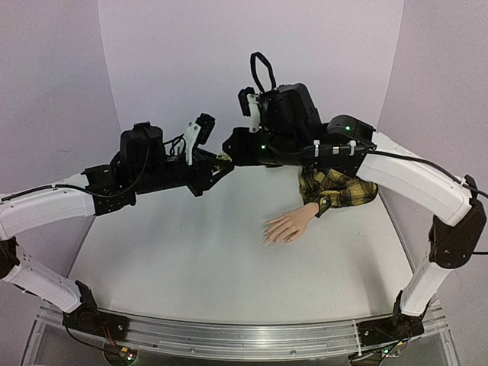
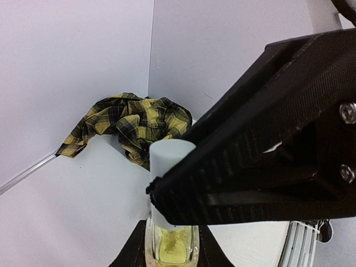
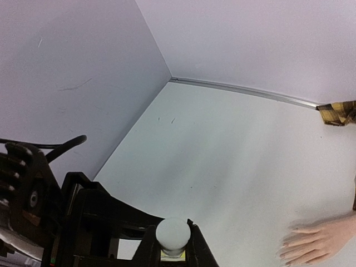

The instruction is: Paint the nails

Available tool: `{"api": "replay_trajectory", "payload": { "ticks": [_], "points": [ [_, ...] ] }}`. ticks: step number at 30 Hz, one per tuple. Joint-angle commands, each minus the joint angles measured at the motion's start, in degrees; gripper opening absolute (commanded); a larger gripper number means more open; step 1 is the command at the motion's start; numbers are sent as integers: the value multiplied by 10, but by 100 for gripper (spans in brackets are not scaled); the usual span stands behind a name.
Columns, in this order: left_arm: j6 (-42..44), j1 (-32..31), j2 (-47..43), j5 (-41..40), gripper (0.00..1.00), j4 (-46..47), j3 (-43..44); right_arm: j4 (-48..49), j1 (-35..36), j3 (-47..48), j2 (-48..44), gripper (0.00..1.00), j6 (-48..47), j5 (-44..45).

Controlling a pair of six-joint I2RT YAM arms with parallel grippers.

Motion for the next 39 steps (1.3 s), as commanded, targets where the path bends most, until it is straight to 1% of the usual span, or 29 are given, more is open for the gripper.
{"api": "replay_trajectory", "payload": {
  "ticks": [1, 2, 3, 4, 5, 7, 8, 9, 10, 12, 14, 17, 20, 21, 23, 25, 26, 27, 28, 29, 31, 32, 33, 35, 37, 39],
  "points": [
    [-6, -1, -27, 98, 0, 56, 20, 17, 2, 4, -16, 0, -77, -74],
    [-3, 0, -35, 141, 0, 58, 15, 26, 2, -12, -26, 0, -103, -103],
    [-2, 3, -46, 208, 0, 63, 10, 40, 2, -33, -40, 0, -141, -154],
    [-4, 7, -54, 280, 0, 70, 6, 50, 2, -50, -54, 0, -181, -224],
    [-16, 12, -63, 377, 0, 83, 1, 54, 2, -71, -69, 0, -230, -319],
    [-65, 22, -68, 532, 0, 113, 2, 54, 1, -110, -93, 0, -294, -514],
    [-89, 26, -61, 601, 0, 127, 10, 56, 1, -123, -102, 0, -308, -570],
    [-114, 28, -53, 658, 0, 135, 20, 60, 1, -128, -105, 0, -305, -604],
    [-129, 29, -42, 693, 0, 132, 32, 63, 2, -128, -103, 0, -292, -635],
    [-110, 30, -27, 702, 0, 77, 51, 65, 1, -125, -88, 0, -265, -677],
    [-63, 31, -20, 683, 0, 22, 62, 65, 1, -124, -81, 0, -249, -690],
    [-38, 33, -20, 655, 0, 1, 64, 88, 2, -149, -99, 0, -250, -650],
    [-18, 36, -27, 591, 0, -13, 65, 136, 2, -194, -134, 0, -237, -579],
    [-4, 37, -29, 553, 0, -24, 66, 149, 1, -204, -143, 0, -232, -535],
    [13, 37, -39, 461, 0, -37, 62, 156, 1, -223, -163, 12, -216, -449],
    [19, 37, -49, 359, 0, -29, 51, 156, 1, -234, -173, 16, -193, -348],
    [23, 37, -51, 298, 0, -29, 48, 155, 1, -237, -176, 19, -183, -292],
    [26, 37, -52, 264, 0, -26, 43, 154, 1, -240, -180, 30, -166, -251],
    [29, 37, -53, 225, 0, -24, 38, 155, 1, -244, -184, 36, -147, -211],
    [30, 36, -53, 196, 0, -23, 33, 155, 1, -247, -186, 40, -137, -187],
    [30, 36, -53, 145, 0, -4, 26, 154, 1, -243, -184, 53, -109, -149],
    [31, 36, -52, 133, 0, -1, 23, 154, 1, -241, -182, 60, -93, -135],
    [32, 36, -50, 128, 0, 1, 22, 154, 1, -238, -180, 64, -81, -128],
    [33, 35, -44, 123, 0, 1, 24, 151, 1, -225, -172, 70, -60, -117],
    [32, 32, -39, 99, 0, 1, 27, 138, 1, -204, -160, 71, -41, -94],
    [34, 20, -40, 47, 0, 8, 23, 125, 2, -181, -146, 70, -22, -80]
  ]
}}
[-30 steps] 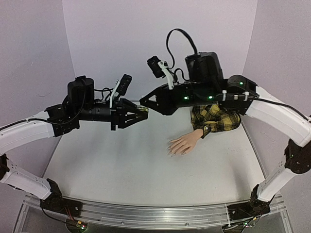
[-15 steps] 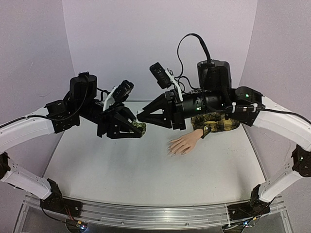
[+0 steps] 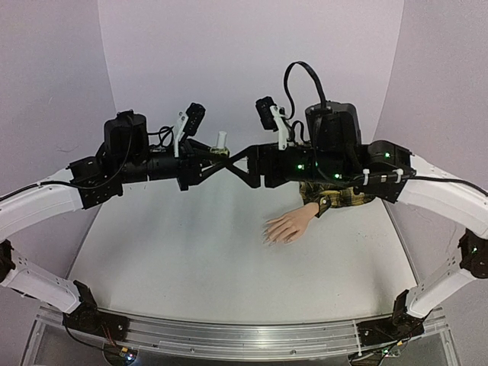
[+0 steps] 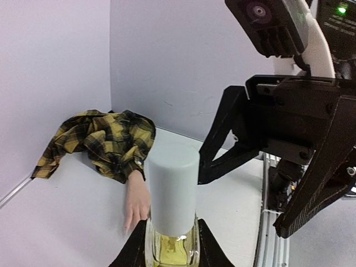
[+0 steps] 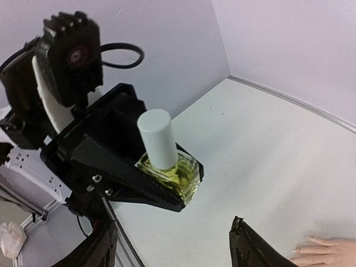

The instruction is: Paint the nails

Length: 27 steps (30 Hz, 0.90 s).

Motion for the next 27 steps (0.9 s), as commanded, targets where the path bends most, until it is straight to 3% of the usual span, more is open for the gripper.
{"api": "replay_trajectory", "payload": {
  "ticks": [1, 5, 8, 15, 27],
  "points": [
    [12, -19, -7, -145, 0, 52, -5, -16, 4, 63, 33, 70, 74, 75],
    [48, -56, -4, -249, 0, 67, -10, -40, 5, 119, 74, 66, 106, 100],
    [64, -73, 5, -280, 0, 69, -6, -80, 5, 169, 108, 62, 116, 126],
    [71, -85, 6, -293, 0, 76, -12, -122, 5, 221, 136, 45, 118, 163],
    [75, -91, 24, -294, 0, 65, 2, -165, 5, 279, 171, 32, 101, 175]
  ]
}}
